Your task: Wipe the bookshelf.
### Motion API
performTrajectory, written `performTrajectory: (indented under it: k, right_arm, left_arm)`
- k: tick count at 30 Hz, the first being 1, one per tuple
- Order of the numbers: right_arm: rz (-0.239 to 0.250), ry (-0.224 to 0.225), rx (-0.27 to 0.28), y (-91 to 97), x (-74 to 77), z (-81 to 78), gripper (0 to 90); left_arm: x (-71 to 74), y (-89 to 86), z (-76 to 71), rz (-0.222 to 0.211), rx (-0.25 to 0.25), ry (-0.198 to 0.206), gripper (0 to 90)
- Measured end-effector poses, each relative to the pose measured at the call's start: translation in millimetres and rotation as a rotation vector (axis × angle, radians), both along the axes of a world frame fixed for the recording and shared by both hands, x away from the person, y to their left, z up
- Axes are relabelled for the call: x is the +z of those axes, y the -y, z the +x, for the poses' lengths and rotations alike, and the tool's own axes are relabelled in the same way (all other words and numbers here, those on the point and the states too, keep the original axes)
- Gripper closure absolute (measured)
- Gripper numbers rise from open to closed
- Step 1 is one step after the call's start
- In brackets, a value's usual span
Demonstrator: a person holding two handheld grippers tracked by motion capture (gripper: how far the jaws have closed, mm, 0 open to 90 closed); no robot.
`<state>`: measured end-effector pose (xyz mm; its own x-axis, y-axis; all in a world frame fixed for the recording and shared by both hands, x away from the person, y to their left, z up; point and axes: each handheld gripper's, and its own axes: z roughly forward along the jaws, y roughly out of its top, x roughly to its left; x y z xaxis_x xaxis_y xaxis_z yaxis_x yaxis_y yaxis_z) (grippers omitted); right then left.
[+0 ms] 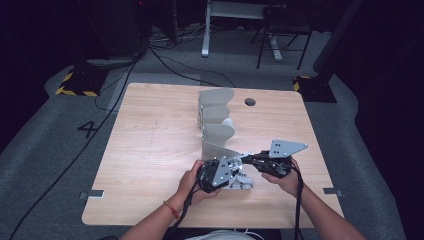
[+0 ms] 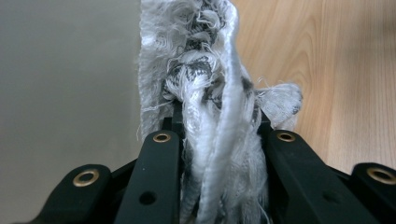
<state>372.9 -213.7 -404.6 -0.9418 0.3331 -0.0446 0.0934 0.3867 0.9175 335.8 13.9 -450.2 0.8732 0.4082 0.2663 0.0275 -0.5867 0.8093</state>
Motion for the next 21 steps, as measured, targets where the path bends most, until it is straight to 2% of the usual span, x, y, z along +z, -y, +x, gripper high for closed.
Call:
performTrajectory:
  k: [1,5,7,9,12,14,15,17,18,19,21]
  right_arm:
    - [0.000,0.001,0.000,0.0,0.0,0.0,90.0]
    - [-0.005,0.005,0.001,-0.1,0.2,-0.4,90.0]
    - [-0.003,0.004,0.001,0.0,0.1,-0.2,90.0]
    - [-0.005,0.004,0.004,0.1,0.2,-0.2,90.0]
    - [-0.005,0.001,0.004,0.4,0.2,0.4,90.0]
    - [-0.006,0.000,0.001,0.4,0.3,0.7,90.0]
    - [-0.006,0.001,-0.002,0.5,0.3,0.9,90.0]
    - [-0.006,-0.002,-0.002,0.7,0.2,1.3,90.0]
    - [-0.005,-0.003,-0.001,0.7,0.2,1.4,90.0]
    - [-0.005,-0.003,-0.001,0.7,0.2,1.5,90.0]
    - [-0.006,-0.002,-0.002,0.4,0.2,1.4,90.0]
  left_arm:
    - [-3.7,0.8,0.5,0.011,0.001,-0.004,73.8]
    - [-19.6,-1.8,6.1,0.062,0.008,-0.059,74.1]
    - [-24.7,-7.5,9.1,0.090,0.023,-0.086,74.3]
    - [-28.2,-17.3,11.8,0.116,0.059,-0.110,74.3]
    - [-27.8,-34.9,16.1,0.124,0.104,-0.123,74.4]
    - [-25.4,-45.2,17.9,0.138,0.141,-0.111,74.5]
    - [-24.4,-49.5,18.8,0.138,0.157,-0.112,74.5]
    - [-22.0,-63.2,21.7,0.096,0.196,-0.137,74.4]
    - [-20.9,-67.7,22.7,0.093,0.205,-0.135,74.4]
    - [-20.1,-69.7,23.0,0.090,0.215,-0.134,74.4]
    - [-18.6,-70.4,23.2,0.052,0.218,-0.145,74.4]
